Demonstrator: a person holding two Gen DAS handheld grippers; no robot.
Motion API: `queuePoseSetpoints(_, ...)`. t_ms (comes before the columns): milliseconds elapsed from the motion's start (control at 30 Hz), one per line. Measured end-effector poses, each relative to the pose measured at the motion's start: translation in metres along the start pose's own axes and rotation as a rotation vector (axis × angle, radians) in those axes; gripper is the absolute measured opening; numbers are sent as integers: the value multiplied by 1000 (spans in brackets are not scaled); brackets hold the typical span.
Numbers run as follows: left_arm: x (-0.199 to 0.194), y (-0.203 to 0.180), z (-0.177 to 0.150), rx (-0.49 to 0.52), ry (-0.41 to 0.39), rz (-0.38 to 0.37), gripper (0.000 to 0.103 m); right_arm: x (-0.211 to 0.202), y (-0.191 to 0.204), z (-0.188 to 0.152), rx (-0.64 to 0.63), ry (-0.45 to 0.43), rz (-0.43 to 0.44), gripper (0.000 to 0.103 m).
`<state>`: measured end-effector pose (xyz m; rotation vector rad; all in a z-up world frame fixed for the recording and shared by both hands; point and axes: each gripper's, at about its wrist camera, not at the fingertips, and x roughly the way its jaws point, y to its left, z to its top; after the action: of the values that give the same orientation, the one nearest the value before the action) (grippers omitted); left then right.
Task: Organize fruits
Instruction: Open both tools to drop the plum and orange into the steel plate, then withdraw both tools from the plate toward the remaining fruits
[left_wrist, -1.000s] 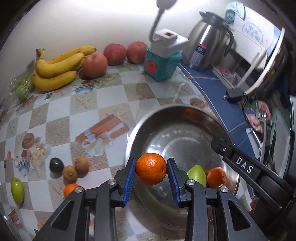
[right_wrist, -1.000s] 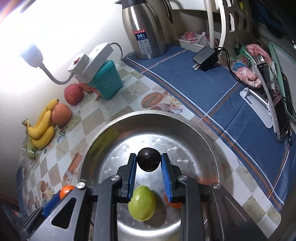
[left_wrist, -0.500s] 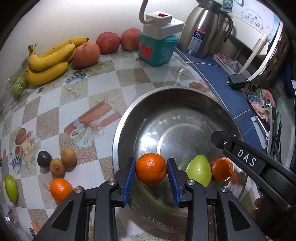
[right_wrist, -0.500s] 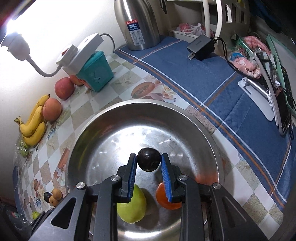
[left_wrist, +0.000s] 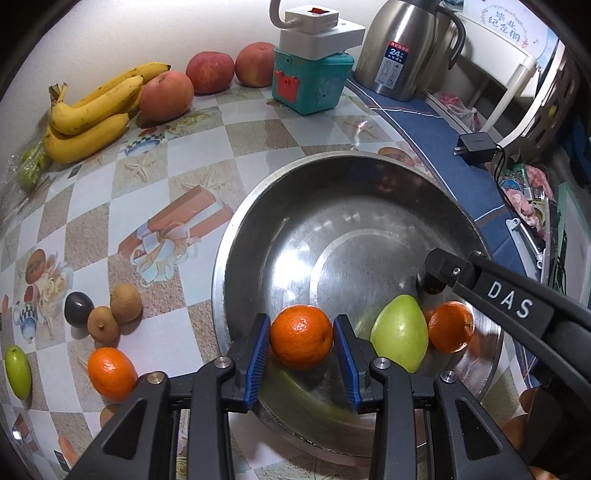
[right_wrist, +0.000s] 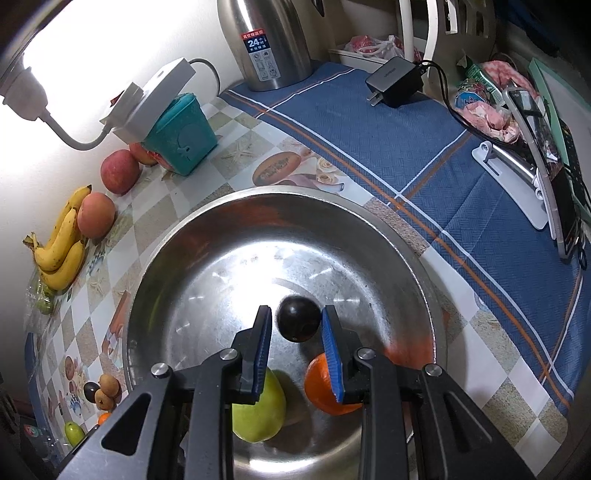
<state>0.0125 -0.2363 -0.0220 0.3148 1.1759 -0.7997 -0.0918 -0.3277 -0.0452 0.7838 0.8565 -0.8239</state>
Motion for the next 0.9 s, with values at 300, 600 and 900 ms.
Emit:
queuePoseSetpoints(300,-14,3,5,-21,-25,-29,47,-18,5,5,-13,-43,11,42)
queuePoseSetpoints(600,-42,21,14,-84,-51,14,56,-50,9,12,-19,-100,29,42)
queuePoseSetpoints(900,-61,64,9,-205,-32,111,59,-57,13,7,-40,-73,39,42)
